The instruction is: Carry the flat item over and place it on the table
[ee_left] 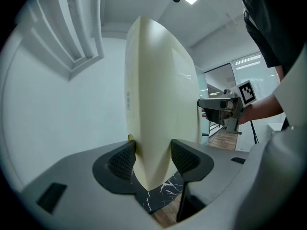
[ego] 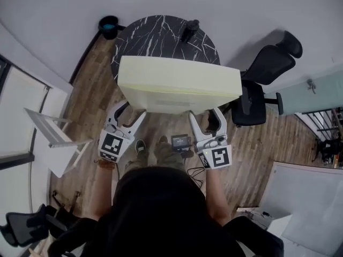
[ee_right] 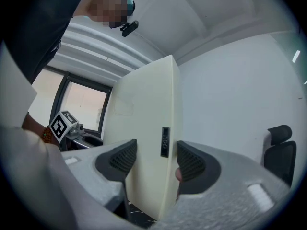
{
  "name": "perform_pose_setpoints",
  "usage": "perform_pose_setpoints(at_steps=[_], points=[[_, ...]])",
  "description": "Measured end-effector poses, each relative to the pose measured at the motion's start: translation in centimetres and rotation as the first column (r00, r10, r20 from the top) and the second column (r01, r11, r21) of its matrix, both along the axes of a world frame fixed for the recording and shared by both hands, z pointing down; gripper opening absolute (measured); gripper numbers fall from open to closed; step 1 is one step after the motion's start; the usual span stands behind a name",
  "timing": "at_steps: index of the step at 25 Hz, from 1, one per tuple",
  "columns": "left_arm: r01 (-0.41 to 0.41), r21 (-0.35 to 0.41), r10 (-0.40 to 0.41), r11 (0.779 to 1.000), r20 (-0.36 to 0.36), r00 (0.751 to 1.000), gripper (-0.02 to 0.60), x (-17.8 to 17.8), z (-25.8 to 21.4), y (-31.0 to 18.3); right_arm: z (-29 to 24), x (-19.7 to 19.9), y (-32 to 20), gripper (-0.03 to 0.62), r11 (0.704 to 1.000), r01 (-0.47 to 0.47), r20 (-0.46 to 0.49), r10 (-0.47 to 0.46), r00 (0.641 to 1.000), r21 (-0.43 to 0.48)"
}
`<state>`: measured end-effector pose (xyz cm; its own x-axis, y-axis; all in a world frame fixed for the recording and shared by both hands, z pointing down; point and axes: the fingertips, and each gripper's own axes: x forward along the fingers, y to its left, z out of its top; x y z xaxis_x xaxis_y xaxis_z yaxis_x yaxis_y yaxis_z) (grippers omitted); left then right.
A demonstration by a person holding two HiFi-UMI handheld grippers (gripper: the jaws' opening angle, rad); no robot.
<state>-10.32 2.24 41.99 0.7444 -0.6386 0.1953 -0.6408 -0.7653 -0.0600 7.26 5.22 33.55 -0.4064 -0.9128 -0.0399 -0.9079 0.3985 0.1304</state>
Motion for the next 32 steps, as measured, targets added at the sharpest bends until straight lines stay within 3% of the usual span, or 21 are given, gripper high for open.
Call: perform_pose_setpoints(at_steps=[11, 22, 32], points=[[-0.007, -0.069, 0.012, 0.998, 0.075, 0.997, 0.229, 4.4, 2.7, -5.8, 3.1, 4.8, -6.0, 0.259, 0.998, 0.012, 0.047, -0.010, 0.999, -0.055], [0.021, -0.118, -0.009, 0.993, 0.104, 0.995, 0.229, 7.4, 4.0, -11.1, 5.0, 8.3, -12.1, 0.259, 0.994, 0.043, 0.099, -0.034, 0.994, -0.096], [0.054, -0.214, -0.031, 0.975, 0.110, 0.993, 0.229, 7.6, 8.0, -10.8, 8.7, 8.4, -13.5, 0.259, 0.978, 0.093, 0.098, -0.075, 0.992, -0.189]])
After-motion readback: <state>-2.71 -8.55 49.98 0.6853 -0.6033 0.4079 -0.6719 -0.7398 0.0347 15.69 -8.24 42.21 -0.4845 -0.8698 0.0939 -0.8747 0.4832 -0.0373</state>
